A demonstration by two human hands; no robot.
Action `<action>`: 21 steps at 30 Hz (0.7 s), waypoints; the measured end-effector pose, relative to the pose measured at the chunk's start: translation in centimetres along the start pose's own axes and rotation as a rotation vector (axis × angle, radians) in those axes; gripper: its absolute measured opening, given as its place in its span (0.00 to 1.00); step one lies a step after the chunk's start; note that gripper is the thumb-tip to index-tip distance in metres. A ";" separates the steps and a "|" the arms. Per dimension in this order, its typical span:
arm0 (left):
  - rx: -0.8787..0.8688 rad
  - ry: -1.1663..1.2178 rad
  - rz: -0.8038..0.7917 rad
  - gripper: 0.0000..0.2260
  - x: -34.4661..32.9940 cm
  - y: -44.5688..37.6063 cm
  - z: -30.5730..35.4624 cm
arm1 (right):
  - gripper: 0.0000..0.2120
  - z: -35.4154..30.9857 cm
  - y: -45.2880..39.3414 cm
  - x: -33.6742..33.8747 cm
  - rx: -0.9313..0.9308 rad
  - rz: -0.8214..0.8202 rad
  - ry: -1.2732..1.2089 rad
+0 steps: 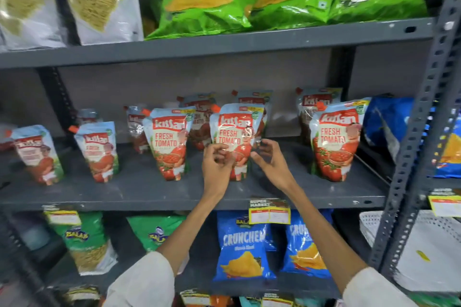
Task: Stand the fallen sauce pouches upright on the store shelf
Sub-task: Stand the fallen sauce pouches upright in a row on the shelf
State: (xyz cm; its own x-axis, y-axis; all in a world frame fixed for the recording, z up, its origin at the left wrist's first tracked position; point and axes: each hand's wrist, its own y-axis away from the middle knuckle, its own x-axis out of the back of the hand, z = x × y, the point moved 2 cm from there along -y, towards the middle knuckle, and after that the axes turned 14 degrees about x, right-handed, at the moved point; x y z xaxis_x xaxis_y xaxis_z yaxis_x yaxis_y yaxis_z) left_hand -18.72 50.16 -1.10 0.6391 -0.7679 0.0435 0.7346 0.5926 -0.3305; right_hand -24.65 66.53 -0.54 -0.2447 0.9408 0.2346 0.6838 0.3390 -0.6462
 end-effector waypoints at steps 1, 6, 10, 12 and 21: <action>0.019 -0.029 0.001 0.15 0.8 -0.8 -0.7 | 0.29 0.2 -0.5 -0.8 -0.020 -0.064 -0.011; 0.234 -0.133 -0.279 0.34 2.7 -3.5 -3.6 | 0.39 0.3 -1.5 -3.7 -0.071 -0.219 -0.103; 0.286 -0.100 -0.421 0.30 2.6 -3.9 -3.3 | 0.41 0.9 -1.4 -3.9 -0.092 -0.177 -0.111; 0.278 -0.100 -0.425 0.28 2.1 -3.7 -3.3 | 0.40 0.8 -1.3 -3.3 -0.128 -0.154 -0.132; 0.253 -0.074 -0.438 0.26 -3.4 -1.1 -1.6 | 0.33 2.4 -0.4 2.5 -0.219 -0.097 -0.144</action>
State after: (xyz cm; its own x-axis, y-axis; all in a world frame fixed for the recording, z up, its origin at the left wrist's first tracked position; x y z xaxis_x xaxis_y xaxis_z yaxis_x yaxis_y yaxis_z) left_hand -22.05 51.77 -2.38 0.2661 -0.9437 0.1966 0.9636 0.2659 -0.0280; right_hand -27.18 68.76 -1.44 -0.4007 0.8999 0.1720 0.7809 0.4337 -0.4496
